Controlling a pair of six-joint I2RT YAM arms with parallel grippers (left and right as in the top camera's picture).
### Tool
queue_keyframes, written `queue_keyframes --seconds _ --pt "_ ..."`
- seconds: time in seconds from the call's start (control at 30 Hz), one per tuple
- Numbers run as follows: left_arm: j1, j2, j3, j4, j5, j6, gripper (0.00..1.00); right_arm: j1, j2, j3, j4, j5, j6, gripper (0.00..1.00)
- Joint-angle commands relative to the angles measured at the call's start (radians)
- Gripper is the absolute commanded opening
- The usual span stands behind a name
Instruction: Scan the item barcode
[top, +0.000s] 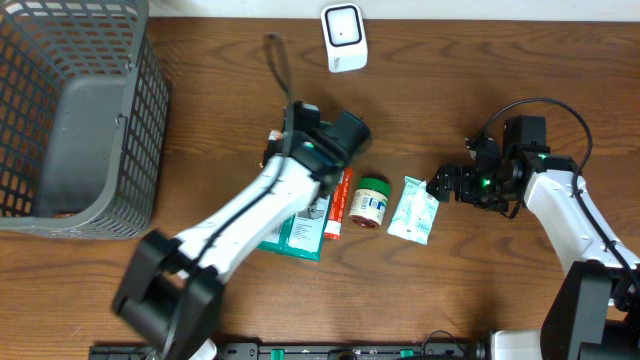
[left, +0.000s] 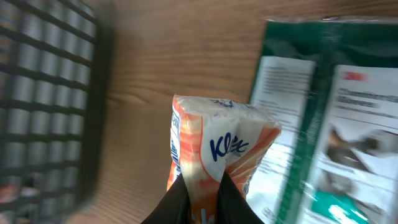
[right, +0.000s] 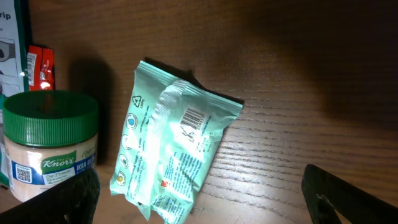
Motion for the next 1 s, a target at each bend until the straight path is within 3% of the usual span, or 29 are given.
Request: queue_keyframes --seconds 0.0,0.23,0.53,0.97 --pt "-0.021 0.091 0.002 -0.009 -0.275 -0.035 0.13 0.009 -0.008 -0.004 -0.001 0.0 -0.001 0.99" --pt "-0.003 0.256 0.001 -0.018 -0.415 -0.035 0.13 0.009 -0.008 -0.004 -0.001 0.0 -0.001 0.99" --pt "0.025 0.333 0.001 0.037 -0.272 -0.058 0.13 0.009 -0.008 -0.004 -0.001 0.0 -0.001 0.99" --pt "0.031 0.333 -0.01 0.095 -0.25 -0.058 0.13 0.009 -0.008 -0.004 -0.001 0.0 -0.001 0.99"
